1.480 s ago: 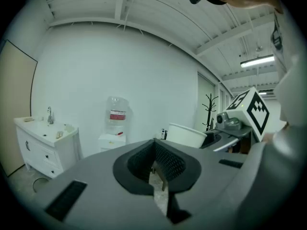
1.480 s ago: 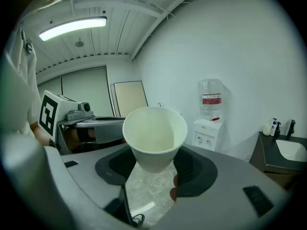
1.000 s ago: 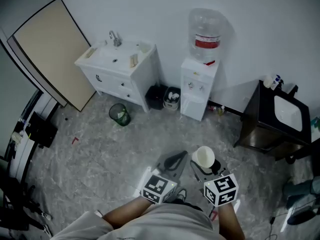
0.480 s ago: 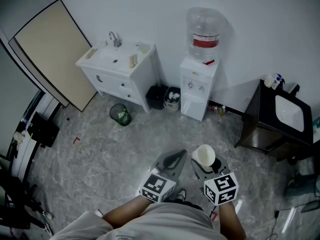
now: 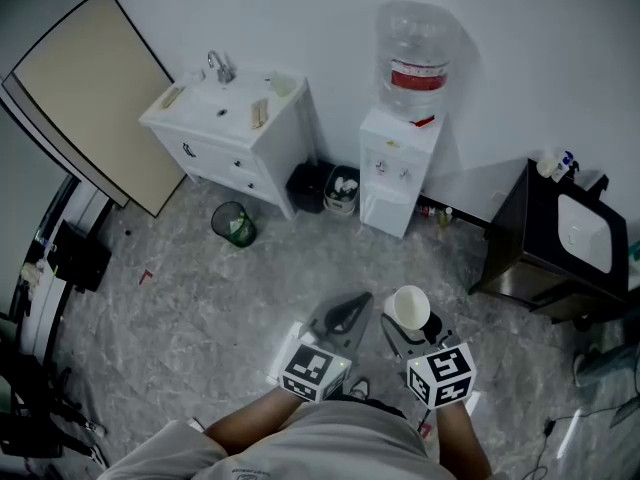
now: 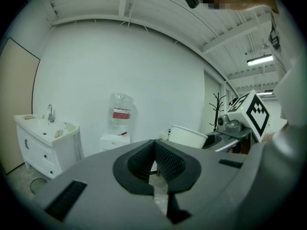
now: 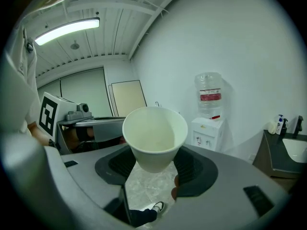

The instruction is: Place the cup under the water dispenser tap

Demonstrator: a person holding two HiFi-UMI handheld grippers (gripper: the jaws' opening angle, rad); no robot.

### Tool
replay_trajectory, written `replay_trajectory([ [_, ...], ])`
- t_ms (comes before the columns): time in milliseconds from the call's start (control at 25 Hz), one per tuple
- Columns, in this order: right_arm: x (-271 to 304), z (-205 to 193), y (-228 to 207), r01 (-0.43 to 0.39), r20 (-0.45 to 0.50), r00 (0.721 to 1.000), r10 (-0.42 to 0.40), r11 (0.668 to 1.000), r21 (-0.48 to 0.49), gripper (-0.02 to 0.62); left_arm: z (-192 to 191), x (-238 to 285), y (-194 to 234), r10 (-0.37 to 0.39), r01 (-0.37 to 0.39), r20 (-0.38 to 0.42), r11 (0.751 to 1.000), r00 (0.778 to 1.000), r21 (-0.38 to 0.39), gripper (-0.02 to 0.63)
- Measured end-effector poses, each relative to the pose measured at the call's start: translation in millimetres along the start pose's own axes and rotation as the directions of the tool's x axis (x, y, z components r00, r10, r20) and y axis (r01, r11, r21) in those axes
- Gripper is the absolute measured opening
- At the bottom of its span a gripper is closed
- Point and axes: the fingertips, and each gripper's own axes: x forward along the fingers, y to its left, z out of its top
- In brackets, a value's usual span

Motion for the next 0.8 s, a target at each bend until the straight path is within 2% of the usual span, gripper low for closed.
replay_trajectory([
  [240, 70, 27, -37, 0.029, -0.017, 0.999, -0.029, 1.0, 0.012, 0.258, 9, 53, 66, -0.036, 0.035, 0.006, 0.999, 0.999, 0.011, 0.003],
  [520, 152, 57, -85, 0.107, -0.052, 0.993, -0.105, 0.994, 0.035, 0.258, 17, 123, 137, -0.142, 0.143, -0.017, 0.989, 0.99, 0.033, 0.003],
  [800, 206, 76, -138, 0.182, -0.067, 0.981, -0.181, 0.983, 0.018, 0.258, 24, 183, 186, -0.204, 0.204, -0.001, 0.978, 0.979, 0.053, 0.003],
])
